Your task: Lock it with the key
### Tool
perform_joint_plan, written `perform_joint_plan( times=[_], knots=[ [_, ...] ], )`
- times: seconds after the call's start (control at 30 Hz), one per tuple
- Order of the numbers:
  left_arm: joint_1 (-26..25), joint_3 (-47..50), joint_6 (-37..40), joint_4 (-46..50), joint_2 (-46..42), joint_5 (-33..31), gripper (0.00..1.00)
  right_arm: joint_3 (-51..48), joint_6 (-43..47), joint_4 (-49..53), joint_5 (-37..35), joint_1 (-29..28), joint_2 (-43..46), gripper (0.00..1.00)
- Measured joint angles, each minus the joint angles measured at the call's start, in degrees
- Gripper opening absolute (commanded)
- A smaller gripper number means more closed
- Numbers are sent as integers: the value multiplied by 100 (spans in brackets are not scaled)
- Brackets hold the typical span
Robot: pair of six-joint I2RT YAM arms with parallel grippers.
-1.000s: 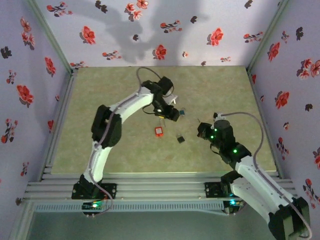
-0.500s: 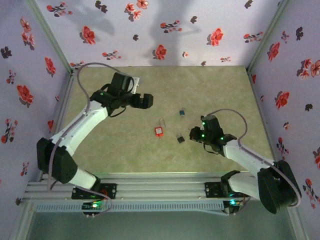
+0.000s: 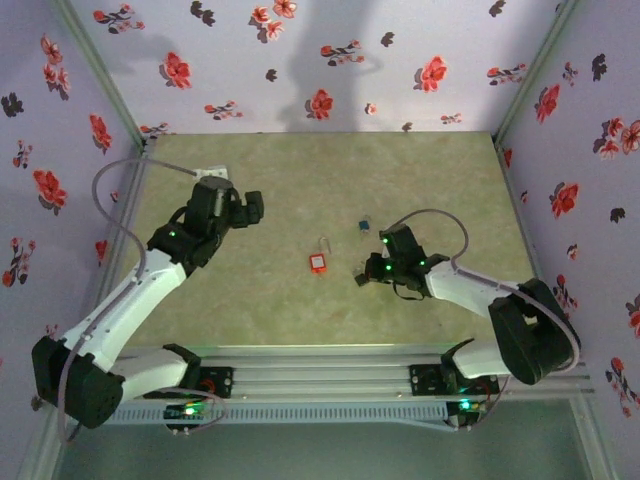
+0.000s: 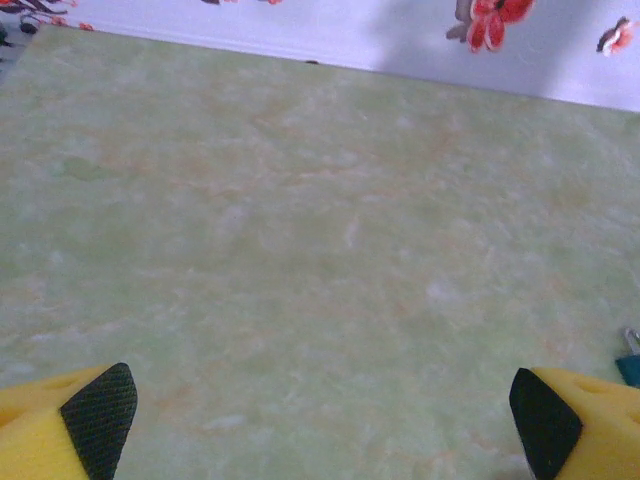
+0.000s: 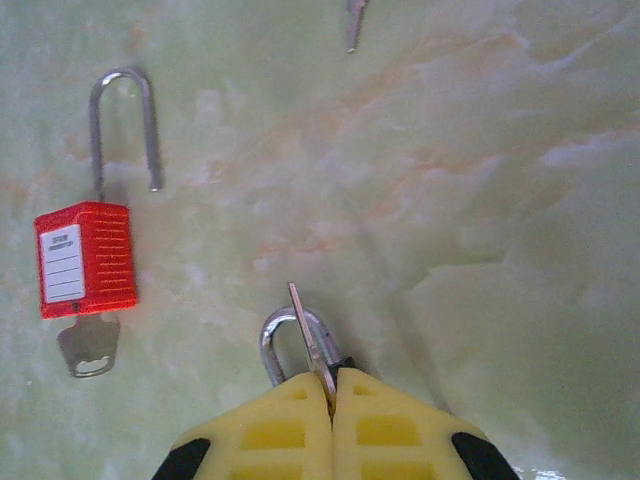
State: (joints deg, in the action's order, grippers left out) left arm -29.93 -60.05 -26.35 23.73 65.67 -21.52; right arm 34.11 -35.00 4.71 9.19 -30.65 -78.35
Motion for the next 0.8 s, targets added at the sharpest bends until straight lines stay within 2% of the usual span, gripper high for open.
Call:
perform_joint_plan(
  times=[0.27,0.8],
  knots=[
    [0,0,-63,-33,-114,-212,100,22,59,120,-286,0,-11,0],
    [0,0,-140,-57,-116,-299,100,177,61,195,-323,0,-356,0]
  ],
)
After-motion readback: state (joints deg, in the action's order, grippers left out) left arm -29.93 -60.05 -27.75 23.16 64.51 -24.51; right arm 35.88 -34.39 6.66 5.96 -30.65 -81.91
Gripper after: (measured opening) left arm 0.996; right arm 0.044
